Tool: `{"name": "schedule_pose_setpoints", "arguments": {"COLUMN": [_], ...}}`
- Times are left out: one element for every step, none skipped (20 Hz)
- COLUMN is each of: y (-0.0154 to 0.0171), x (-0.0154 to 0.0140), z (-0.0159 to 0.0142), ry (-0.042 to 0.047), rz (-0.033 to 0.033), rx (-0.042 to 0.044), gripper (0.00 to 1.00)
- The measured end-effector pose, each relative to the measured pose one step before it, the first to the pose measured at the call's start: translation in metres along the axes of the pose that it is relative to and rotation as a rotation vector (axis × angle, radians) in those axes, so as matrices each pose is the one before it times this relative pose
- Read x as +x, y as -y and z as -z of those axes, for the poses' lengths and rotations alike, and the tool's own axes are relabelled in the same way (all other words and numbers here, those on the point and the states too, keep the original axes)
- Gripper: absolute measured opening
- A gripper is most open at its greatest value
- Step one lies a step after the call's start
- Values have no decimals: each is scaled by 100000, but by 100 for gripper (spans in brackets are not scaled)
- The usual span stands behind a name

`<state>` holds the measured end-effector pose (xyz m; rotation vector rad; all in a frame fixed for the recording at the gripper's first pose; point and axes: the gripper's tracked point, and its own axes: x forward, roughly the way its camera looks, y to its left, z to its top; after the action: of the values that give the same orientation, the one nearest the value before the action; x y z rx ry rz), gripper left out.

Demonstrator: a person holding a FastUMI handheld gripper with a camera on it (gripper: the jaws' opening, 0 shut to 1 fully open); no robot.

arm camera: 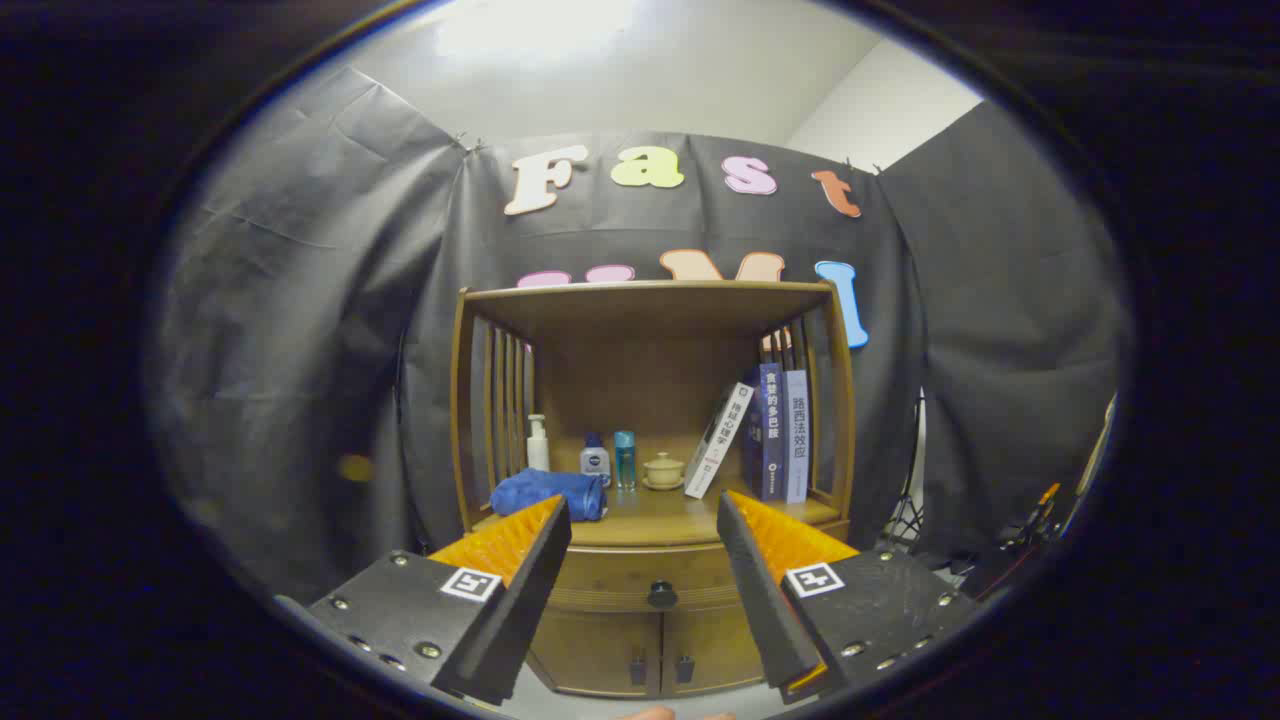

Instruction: Pull open the drawer, take out the items inside it, and place them on the countertop above the cabinet.

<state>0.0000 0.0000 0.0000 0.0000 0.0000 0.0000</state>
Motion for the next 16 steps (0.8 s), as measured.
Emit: {"name": "schedule_pose_setpoints", "arguments": {"y": [-86,-5,11,-27,-35,-57,-34,-65,-62,-17,-14,-14,-30,30,-18,33], "x": [-121,-9,-51,-18,93,-60,56,-52,17,77,-45,-23,0,21,-55,-63], "z": [-178,32,30,56,24,-27,17,53,-46,22,-62,-43,-59,0,-14,95], "ry": [168,-7,-338,-434,-280,-227,-379,-237,-118,-172,-75,-86,-11,80,15,69], "rz": [-301,-40,38,72,-121,-103,-184,-270,-231,-72,-57,-23,11,-8,44,60], "rx": [-305,-348,-231,-211,-166,-155,-76,-55,-145,-202,-233,-185,-147,21,232,321], "gripper": [88,88,88,88,88,88,88,88,88,88,88,88,88,88,88,88]}}
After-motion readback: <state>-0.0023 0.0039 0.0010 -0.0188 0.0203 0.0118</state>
